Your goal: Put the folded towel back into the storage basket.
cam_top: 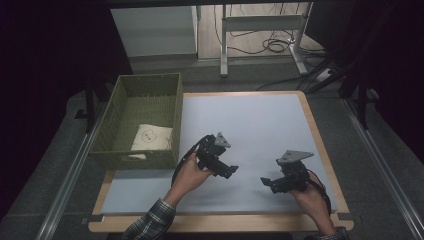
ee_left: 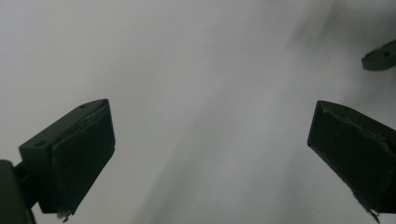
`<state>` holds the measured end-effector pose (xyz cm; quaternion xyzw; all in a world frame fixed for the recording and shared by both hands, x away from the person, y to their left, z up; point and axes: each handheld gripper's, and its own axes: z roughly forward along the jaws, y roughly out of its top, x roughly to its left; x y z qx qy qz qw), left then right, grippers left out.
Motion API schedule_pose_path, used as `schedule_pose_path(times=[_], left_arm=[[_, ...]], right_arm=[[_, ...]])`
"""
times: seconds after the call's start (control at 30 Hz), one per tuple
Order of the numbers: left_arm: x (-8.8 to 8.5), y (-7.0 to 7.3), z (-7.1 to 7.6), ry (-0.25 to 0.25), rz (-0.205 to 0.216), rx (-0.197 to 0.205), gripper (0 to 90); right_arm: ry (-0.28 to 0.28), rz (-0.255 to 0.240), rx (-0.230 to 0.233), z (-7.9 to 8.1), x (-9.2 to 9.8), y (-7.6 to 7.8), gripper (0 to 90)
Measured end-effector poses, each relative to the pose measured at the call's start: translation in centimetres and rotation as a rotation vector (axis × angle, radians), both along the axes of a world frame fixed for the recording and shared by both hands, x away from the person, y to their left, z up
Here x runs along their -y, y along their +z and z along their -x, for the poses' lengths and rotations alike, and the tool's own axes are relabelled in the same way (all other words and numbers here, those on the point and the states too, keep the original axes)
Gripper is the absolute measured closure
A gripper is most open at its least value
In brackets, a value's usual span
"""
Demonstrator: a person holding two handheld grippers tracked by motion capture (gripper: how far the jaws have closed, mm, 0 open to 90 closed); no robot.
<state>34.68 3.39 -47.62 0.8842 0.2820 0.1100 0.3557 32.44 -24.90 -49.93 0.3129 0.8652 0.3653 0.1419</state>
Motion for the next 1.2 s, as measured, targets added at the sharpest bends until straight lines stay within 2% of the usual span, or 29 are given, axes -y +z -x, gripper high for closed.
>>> schedule_pose_path(times=[0.1, 0.23, 0.33, 0.7, 0.87, 0.97, 1.2], left_arm=[[-0.1, -0.6, 0.8, -0.003, 0.006, 0.005, 1.1], [-0.7, -1.8, 1.9, -0.010, -0.016, 0.012, 1.0], [-1.3, -2.7, 2.5, 0.002, -0.012, 0.009, 1.0], [-4.4, -5.4, 4.3, 0.054, -0.010, 0.009, 0.7], [-5.3, -6.7, 4.8, 0.076, -0.032, 0.007, 0.6], [-6.0, -7.1, 4.5, 0.087, 0.025, -0.027, 0.0], [-5.9, -7.2, 4.6, 0.094, 0.023, -0.017, 0.5]], right_arm=[[-0.008, -0.007, 0.000, 0.3, 0.5, -0.6, 8.1], [-0.013, -0.013, 0.009, 0.6, 1.0, -1.2, 8.1], [-0.017, -0.016, 0.014, 0.8, 1.1, -1.6, 8.1], [0.006, 0.013, 0.014, 1.2, 0.0, -3.1, 8.1], [0.011, 0.039, 0.019, 1.3, -0.4, -3.3, 7.2], [0.006, 0.036, 0.008, 1.2, -0.4, -3.4, 6.5], [0.005, 0.035, 0.011, 1.3, -0.4, -3.5, 6.5]])
